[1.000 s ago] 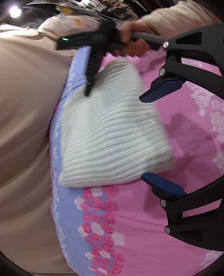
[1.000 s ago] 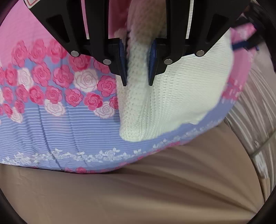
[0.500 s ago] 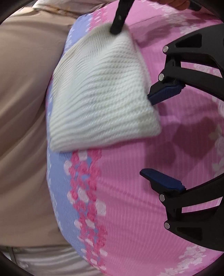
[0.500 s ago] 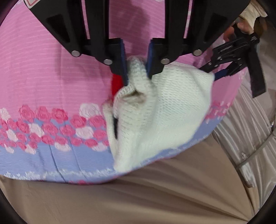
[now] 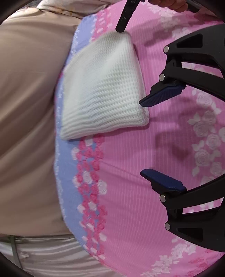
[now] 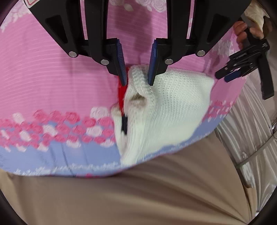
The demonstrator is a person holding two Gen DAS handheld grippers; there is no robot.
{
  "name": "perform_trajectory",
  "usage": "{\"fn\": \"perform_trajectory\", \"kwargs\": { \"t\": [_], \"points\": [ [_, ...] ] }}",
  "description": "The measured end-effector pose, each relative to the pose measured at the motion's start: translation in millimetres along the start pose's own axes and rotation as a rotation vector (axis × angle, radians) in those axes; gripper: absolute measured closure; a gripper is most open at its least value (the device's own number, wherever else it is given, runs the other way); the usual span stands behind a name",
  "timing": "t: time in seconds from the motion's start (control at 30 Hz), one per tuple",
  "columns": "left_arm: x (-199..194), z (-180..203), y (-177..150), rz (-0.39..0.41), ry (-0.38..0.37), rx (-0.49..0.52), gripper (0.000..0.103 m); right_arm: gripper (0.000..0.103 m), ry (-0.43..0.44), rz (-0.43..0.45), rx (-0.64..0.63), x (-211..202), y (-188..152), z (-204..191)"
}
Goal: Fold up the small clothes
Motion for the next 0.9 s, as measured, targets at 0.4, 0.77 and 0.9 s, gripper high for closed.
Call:
{"fn": "perform_trajectory", "kwargs": {
  "t": [0.4,0.77,0.9],
  "points": [
    [83,50,48,-0.079,0.049,0.057,0.023,0.103,-0.250,-0.033,-0.171,79,33,-12],
    [38,50,13,-0.005,0.086,0.049,0.008,0.065,-0.252,0.045,-0.048,15,-10,-13],
    [32,58,-20,-0.028,0.080,0.064,0.008,0.055,-0.298,-0.008,-0.050,8,-56,-14]
  ]
}}
Point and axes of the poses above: each gripper's, at about its wrist camera, not at the fingertips, and x roughly the way its jaws point, z to its right, y to its top, the point moved 3 cm from there along x, roughly the way its jaws point, and after that the axes turned 2 degrees about -y, right-handed, at the moved point
